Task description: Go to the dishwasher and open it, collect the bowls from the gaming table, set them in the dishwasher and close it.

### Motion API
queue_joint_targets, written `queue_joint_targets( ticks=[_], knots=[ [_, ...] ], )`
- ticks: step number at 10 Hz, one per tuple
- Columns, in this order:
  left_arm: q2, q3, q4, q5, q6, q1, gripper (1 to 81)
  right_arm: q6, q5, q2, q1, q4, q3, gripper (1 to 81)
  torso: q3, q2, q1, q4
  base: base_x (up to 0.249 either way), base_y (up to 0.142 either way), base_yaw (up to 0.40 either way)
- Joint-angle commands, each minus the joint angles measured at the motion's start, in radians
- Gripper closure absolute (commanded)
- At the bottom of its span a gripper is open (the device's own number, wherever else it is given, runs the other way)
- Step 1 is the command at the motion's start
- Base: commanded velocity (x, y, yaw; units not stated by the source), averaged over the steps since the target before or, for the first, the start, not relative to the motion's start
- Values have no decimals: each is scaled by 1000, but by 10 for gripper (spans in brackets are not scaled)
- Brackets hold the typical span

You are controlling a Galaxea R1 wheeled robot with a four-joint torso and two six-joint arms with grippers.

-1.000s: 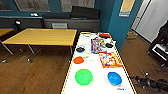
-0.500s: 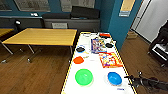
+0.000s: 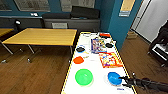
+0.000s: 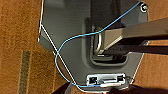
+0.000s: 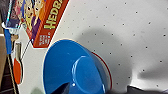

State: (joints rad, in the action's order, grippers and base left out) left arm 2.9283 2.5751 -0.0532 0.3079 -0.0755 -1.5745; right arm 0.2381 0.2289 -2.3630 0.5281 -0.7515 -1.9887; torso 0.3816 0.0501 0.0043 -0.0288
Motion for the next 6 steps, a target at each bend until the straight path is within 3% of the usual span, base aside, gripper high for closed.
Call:
queue_joint_targets(
  ticks=[1,6],
  knots=[
    [-7,-3,4,-61,2,-11,10,10,35,0,-102,-25,-33,10,0,0,0,0,0,0,0],
    [-12,-3,6,-79,2,-10,10,81,35,-106,-124,-25,-171,10,0,0,0,0,0,0,0]
  ],
)
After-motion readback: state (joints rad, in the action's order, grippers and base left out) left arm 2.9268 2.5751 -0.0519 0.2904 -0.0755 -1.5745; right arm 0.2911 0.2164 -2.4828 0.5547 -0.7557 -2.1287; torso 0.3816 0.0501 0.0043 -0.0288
